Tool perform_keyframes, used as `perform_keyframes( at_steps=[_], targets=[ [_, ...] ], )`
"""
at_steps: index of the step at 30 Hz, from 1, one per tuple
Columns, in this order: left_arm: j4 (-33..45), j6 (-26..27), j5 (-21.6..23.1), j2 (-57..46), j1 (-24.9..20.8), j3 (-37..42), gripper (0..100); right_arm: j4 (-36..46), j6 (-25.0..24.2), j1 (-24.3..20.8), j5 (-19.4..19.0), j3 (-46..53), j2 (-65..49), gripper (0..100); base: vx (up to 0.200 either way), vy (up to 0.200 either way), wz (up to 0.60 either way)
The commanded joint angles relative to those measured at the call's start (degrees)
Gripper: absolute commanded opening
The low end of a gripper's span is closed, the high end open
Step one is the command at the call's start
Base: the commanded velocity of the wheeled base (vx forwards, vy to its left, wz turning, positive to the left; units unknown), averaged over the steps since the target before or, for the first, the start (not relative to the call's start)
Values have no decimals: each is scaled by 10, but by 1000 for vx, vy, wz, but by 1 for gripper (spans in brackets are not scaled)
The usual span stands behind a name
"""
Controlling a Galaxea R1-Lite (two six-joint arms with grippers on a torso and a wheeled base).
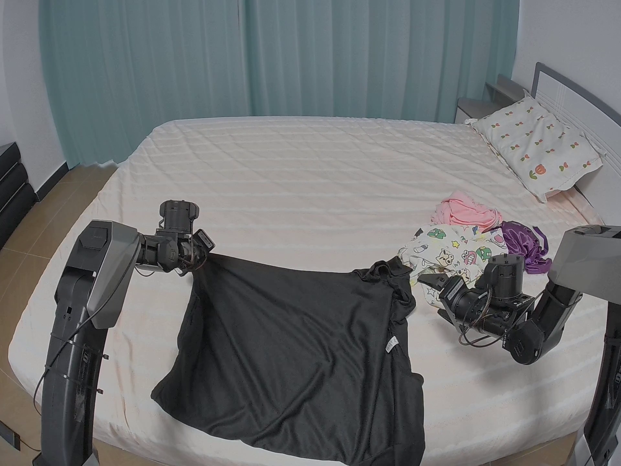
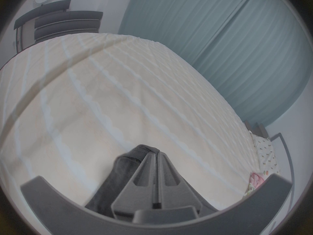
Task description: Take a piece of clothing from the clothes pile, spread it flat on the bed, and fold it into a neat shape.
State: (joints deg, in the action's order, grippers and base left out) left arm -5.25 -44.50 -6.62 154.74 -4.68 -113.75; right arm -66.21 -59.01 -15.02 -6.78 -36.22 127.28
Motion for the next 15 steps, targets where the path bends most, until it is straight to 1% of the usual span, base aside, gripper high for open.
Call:
perform_keyframes(
  at_steps=[1,6,12,13,15],
  targets=[
    [-9,10,0,18,20,-8,0,-1,1,-8,2,-26,21,100,0,0,0],
    [-28,9,1,18,35,-8,0,-2,2,-17,4,-42,25,100,0,0,0],
    [-30,7,-13,21,49,-8,0,5,11,-21,5,-70,36,100,0,0,0],
    [-30,7,-15,20,51,-8,100,6,14,-22,5,-77,37,100,0,0,0],
    [-30,6,-15,20,53,-8,100,8,14,-24,4,-85,39,100,0,0,0]
  ],
)
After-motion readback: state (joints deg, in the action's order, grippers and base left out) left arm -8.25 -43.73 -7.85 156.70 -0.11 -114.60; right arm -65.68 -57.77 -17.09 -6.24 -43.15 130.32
